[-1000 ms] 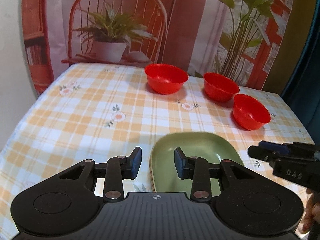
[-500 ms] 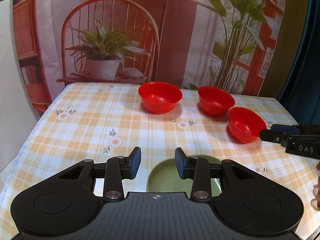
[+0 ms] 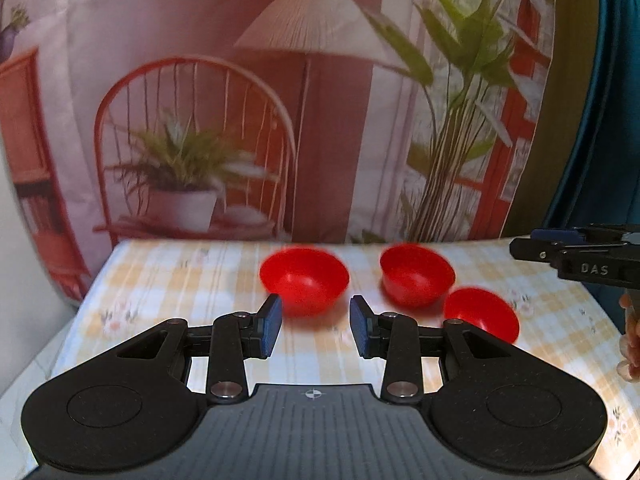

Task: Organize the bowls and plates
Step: 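Move both tools toward the red bowls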

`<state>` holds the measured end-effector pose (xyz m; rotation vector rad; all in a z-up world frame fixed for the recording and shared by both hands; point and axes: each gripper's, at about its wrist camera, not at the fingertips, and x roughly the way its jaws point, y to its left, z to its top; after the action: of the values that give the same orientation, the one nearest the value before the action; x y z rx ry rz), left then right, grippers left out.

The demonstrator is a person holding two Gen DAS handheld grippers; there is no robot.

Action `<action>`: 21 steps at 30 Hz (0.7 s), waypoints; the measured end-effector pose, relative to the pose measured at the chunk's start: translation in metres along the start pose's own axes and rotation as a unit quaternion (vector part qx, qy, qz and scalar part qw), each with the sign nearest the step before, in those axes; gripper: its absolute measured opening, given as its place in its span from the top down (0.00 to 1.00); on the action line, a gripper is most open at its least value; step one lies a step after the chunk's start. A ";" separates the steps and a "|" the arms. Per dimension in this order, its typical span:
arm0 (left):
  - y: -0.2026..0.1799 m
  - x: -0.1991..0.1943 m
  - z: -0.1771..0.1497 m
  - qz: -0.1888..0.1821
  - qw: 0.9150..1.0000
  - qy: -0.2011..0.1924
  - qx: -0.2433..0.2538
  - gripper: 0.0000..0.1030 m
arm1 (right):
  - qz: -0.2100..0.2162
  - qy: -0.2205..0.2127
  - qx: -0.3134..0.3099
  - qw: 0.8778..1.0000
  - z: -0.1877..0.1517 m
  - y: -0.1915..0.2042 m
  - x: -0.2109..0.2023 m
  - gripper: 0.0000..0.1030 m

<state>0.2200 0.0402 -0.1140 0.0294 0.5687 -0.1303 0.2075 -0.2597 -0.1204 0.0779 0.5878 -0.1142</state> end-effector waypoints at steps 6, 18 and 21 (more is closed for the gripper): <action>0.008 0.019 0.041 0.006 1.000 -0.028 -0.005 0.62 | -0.004 -0.001 -0.021 1.000 0.022 0.003 0.036 0.62; 0.043 0.129 0.038 0.027 0.999 0.033 -0.019 0.63 | 0.040 0.042 0.009 0.998 0.005 0.036 0.140 0.62; 0.047 0.152 0.027 0.026 0.998 0.052 -0.014 0.63 | 0.046 0.054 0.002 0.997 -0.003 0.050 0.162 0.62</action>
<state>0.3668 0.0678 -0.1737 0.0229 0.6734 -0.0709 0.3465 -0.2235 -0.2115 0.1156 0.6914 -0.0223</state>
